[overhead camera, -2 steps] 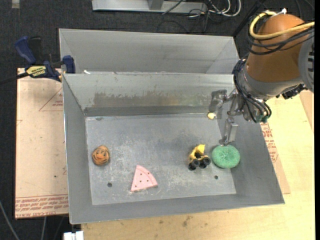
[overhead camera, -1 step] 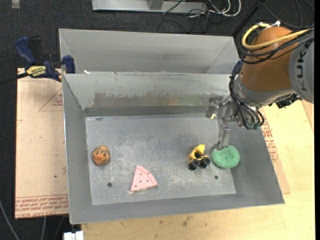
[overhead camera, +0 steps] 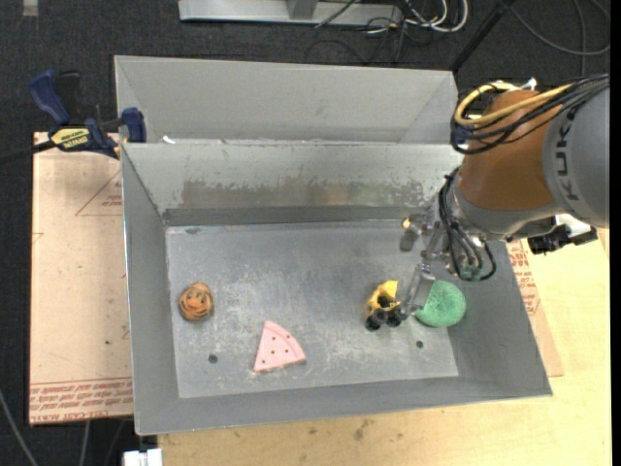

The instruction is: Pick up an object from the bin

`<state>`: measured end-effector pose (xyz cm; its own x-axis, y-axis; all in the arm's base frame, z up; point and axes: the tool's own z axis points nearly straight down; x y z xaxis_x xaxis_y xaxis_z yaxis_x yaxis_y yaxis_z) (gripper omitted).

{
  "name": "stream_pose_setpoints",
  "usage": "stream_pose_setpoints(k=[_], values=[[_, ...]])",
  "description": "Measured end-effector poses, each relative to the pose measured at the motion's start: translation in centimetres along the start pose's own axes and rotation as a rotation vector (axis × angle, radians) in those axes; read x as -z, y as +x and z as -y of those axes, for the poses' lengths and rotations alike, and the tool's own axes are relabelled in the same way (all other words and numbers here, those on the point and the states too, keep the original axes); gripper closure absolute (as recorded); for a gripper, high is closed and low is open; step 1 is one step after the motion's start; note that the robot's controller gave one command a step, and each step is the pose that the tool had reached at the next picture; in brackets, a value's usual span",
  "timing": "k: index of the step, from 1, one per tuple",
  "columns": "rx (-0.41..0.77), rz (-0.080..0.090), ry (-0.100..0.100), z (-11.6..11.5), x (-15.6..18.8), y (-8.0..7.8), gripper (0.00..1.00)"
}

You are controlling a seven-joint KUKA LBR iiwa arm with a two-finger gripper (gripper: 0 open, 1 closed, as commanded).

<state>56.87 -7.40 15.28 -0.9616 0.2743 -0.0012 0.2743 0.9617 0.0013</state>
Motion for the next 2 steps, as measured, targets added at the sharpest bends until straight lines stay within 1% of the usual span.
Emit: stream_pose_setpoints(k=[1,2], values=[[-0.01,0.002,0.0,1.0,-4.7,0.6,0.0],[0.044,-0.002,0.001,1.0,-7.0,1.1,0.0]])
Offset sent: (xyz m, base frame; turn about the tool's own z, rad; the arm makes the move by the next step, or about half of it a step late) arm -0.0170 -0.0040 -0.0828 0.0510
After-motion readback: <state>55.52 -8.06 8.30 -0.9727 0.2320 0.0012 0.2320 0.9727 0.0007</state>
